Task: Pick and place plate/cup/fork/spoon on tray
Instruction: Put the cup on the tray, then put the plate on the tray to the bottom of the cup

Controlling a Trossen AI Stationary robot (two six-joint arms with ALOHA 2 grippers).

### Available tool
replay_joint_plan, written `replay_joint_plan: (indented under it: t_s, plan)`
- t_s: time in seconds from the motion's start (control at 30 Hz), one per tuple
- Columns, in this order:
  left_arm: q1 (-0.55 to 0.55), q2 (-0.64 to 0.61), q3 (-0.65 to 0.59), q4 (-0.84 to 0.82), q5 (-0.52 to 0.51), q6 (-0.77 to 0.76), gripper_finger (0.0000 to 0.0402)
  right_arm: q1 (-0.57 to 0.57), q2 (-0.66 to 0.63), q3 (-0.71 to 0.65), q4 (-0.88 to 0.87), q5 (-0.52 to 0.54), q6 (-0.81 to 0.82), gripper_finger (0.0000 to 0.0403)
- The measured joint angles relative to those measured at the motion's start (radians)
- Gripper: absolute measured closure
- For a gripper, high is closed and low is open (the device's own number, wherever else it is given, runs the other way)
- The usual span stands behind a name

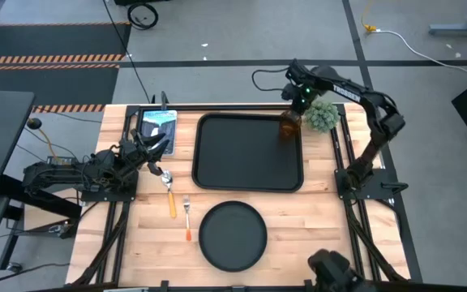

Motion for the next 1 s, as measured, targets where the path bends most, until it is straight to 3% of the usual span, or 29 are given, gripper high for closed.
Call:
replay_joint_plan:
  t_s: [0.23,0.43,1.0]
  plan:
    - [0.000,0.000,0.000,0.000,0.000,-0.001,0.0260,-0.045,0.046,0.008,0.007,-0.056,-0.014,0.0389]
    - [0.000,0.000,0.000,0.000,0.000,-0.002,0.0260,-0.053,0.042,0.008,0.028,-0.018,-0.014,0.0380]
    - [0.000,0.000,0.000,0.000,0.000,0.000,0.0260,-0.048,0.036,0.006,0.002,0.024,-0.006,0.0279]
